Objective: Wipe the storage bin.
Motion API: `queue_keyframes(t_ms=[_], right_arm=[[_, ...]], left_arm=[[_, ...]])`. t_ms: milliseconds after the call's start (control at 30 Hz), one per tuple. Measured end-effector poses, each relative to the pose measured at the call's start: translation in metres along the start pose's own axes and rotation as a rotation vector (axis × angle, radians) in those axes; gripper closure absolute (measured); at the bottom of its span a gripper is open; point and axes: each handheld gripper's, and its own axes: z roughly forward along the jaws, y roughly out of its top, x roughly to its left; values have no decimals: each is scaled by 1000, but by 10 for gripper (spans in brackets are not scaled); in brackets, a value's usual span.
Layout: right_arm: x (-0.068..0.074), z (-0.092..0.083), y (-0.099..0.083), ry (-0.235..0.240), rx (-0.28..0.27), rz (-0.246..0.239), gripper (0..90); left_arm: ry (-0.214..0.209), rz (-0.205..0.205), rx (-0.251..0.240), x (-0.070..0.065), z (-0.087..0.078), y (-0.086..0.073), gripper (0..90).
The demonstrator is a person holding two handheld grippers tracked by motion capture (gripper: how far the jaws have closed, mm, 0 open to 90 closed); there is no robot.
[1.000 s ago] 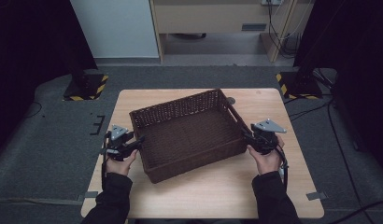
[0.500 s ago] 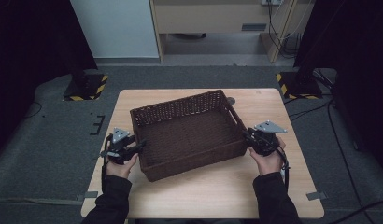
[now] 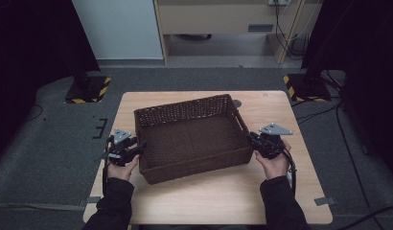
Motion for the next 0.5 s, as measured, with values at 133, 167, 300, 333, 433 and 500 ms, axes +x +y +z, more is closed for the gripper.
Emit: queue_keyframes(t_ms=[133, 167, 300, 333, 433, 500], right_arm=[[6, -6, -2, 18, 8, 0, 790], [8, -8, -2, 21, 16, -5, 786], [7, -8, 0, 37, 7, -18, 750], [5, -7, 1, 38, -10, -18, 712], [3, -1, 2, 40, -26, -24, 684], [3, 4, 2, 48, -18, -33, 686]], left_arm=[[5, 6, 4, 0, -1, -3, 518], [5, 6, 10, 1, -1, -3, 528], [-7, 2, 14, 4, 1, -4, 559], [-4, 3, 17, 4, 1, -4, 567], [1, 11, 17, 4, 2, -3, 587], [1, 3, 16, 6, 3, -3, 599]])
